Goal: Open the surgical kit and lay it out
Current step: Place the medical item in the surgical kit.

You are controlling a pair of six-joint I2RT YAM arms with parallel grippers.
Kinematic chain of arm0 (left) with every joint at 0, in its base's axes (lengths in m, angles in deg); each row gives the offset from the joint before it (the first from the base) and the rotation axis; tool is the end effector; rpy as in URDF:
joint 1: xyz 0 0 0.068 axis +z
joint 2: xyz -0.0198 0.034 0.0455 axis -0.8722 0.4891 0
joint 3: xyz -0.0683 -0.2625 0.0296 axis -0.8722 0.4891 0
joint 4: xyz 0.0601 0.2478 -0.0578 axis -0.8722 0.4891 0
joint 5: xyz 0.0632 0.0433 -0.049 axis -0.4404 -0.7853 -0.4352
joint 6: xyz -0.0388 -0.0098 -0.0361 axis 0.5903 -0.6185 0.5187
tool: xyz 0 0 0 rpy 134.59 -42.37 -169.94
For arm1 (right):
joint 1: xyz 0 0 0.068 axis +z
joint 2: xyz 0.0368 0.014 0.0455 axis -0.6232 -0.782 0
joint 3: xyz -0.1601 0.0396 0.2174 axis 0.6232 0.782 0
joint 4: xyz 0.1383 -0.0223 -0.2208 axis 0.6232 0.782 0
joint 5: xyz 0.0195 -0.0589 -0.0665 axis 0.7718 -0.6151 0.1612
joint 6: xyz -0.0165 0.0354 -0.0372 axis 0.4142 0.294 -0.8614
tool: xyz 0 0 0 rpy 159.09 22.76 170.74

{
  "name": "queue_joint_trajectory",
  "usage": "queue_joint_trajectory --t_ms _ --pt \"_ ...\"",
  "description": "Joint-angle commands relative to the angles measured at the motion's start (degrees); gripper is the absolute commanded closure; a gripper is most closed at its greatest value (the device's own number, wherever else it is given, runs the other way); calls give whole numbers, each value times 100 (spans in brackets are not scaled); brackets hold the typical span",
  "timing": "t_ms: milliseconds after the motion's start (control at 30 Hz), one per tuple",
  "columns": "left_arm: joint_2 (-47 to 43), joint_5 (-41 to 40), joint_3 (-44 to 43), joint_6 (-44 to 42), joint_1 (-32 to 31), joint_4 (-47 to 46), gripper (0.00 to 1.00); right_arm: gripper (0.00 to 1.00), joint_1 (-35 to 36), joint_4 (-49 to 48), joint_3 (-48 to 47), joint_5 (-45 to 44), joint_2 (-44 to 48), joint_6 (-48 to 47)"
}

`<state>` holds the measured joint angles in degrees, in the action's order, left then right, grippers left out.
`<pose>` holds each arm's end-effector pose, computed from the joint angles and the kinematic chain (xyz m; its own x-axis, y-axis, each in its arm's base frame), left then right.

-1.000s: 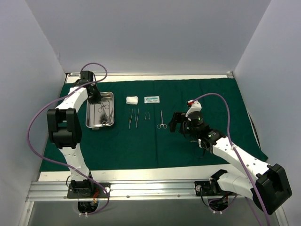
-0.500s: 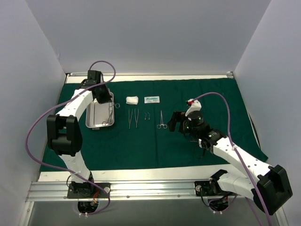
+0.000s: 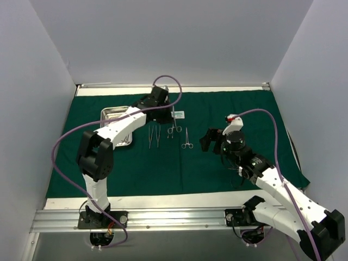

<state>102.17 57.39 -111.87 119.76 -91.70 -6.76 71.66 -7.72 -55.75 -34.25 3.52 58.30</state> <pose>0.3675 -0.2226 0.2671 -0.8319 -0.2040 -0.5161 0.0474 0.9005 -0.4324 0.1824 0.1151 0.2874 -0.3929 0.2870 -0.8737 -0.3297 0.8429 0.4252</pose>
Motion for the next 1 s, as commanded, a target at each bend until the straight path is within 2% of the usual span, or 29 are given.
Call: queue_joint_trajectory --t_ms 0,200,400,733,967 --pt "354 -204 -530 415 -433 -389 98 9 47 156 -119 -270 215 68" --pt "1172 -634 -1224 811 -1110 -381 98 9 56 612 -93 -384 548 86" --pt "1849 -977 -1936 1084 -1454 -187 98 9 56 894 -67 -498 839 112" --pt "2288 -1320 -2174 1418 -1569 -73 98 9 56 991 -14 -516 945 139" --pt "2447 -1241 -2244 1453 -1621 -47 98 9 56 991 13 -524 910 139"
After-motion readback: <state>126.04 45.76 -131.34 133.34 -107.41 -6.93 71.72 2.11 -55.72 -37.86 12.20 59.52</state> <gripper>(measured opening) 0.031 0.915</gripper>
